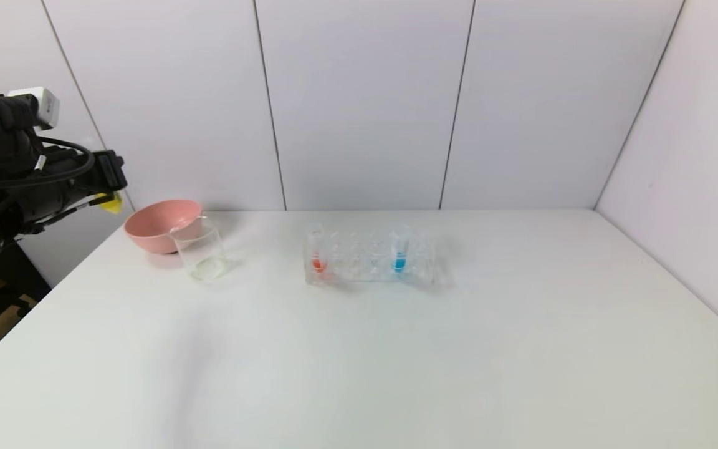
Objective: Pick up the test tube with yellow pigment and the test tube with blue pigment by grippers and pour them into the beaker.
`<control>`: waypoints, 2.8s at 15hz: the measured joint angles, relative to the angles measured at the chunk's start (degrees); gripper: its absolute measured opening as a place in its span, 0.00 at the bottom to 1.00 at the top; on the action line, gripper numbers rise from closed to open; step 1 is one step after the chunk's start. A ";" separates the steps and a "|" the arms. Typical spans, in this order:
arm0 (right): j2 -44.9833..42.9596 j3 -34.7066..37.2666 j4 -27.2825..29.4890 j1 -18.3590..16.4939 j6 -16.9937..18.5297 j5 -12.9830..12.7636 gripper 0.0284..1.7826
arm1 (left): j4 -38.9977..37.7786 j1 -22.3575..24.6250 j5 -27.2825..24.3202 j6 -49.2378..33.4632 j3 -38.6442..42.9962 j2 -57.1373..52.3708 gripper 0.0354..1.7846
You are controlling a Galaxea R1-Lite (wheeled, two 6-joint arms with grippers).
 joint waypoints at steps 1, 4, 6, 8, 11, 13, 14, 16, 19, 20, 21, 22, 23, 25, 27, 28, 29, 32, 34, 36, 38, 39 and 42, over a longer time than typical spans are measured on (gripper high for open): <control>0.00 0.00 0.00 0.00 -0.01 0.00 0.96 | -0.01 0.13 -0.13 0.00 0.05 -0.07 0.29; 0.00 0.00 0.00 0.00 0.00 0.00 0.96 | -0.01 0.41 -0.29 -0.02 0.13 -0.09 0.29; 0.00 0.00 0.00 0.00 -0.01 0.00 0.96 | -0.06 0.39 -0.29 -0.02 0.16 -0.09 0.29; 0.00 0.00 0.00 0.00 0.02 0.02 0.96 | -0.04 0.59 -0.44 -0.05 0.16 -0.11 0.29; 0.00 0.00 0.00 0.00 0.00 0.00 0.96 | -0.09 0.66 -1.48 0.04 0.74 -0.24 0.29; 0.00 0.00 0.00 0.00 0.00 0.00 0.96 | -0.12 0.74 -1.54 0.09 0.90 -0.27 0.29; 0.00 0.00 0.00 0.00 0.02 0.00 0.96 | -0.17 0.74 -1.58 0.02 0.96 -0.29 0.29; 0.00 0.00 0.00 0.00 0.00 0.02 0.96 | -0.54 0.74 -1.48 0.00 0.96 -0.30 0.29; 0.00 0.00 0.00 0.00 0.00 0.00 0.96 | -0.50 0.88 -2.15 0.00 0.99 -0.29 0.29; 0.00 0.00 0.00 0.00 -0.01 0.00 0.96 | -0.34 0.85 -3.16 0.00 0.83 -0.20 0.29; 0.00 0.00 0.00 0.00 0.00 0.00 0.96 | -0.33 0.83 -4.43 0.17 0.59 -0.11 0.29; 0.00 0.00 0.00 0.00 -0.01 0.00 0.96 | -0.06 0.88 -5.38 1.02 0.49 -0.05 0.29; 0.00 0.00 0.00 0.00 0.00 0.00 0.96 | 0.02 0.91 -5.68 1.66 0.41 0.06 0.29; 0.00 0.00 0.00 0.00 0.00 0.02 0.96 | 0.07 0.99 -6.40 2.51 0.39 0.44 0.29; 0.00 0.00 0.00 0.00 0.00 0.02 0.96 | 0.79 2.15 -9.22 4.74 0.59 0.85 0.29; 0.00 0.00 0.00 0.00 0.02 0.00 0.96 | 1.68 3.25 -11.92 6.63 0.46 1.13 0.29; 0.00 0.00 0.00 0.00 0.00 0.00 0.96 | 2.86 4.38 -14.46 8.48 0.17 1.41 0.29; 0.00 0.00 0.00 0.00 -0.01 0.00 0.96 | 4.07 5.68 -16.47 10.89 -0.66 2.43 0.29; 0.00 0.00 0.00 0.00 0.00 0.02 0.96 | 5.80 5.99 -17.96 13.12 -2.18 3.01 0.29; 0.00 0.00 0.00 0.00 0.00 0.00 0.96 | 7.90 6.89 -20.47 16.48 -4.55 3.82 0.29; 0.00 0.00 0.00 0.00 -0.01 0.00 0.96 | 9.40 8.33 -25.70 21.41 -7.75 5.22 0.29; 0.00 0.00 0.00 0.00 -0.01 0.00 0.96 | 10.96 9.07 -28.29 23.48 -9.01 5.81 0.29; 0.00 0.00 0.00 0.00 0.00 0.00 0.96 | 14.87 11.13 -31.71 30.95 -12.40 7.34 0.29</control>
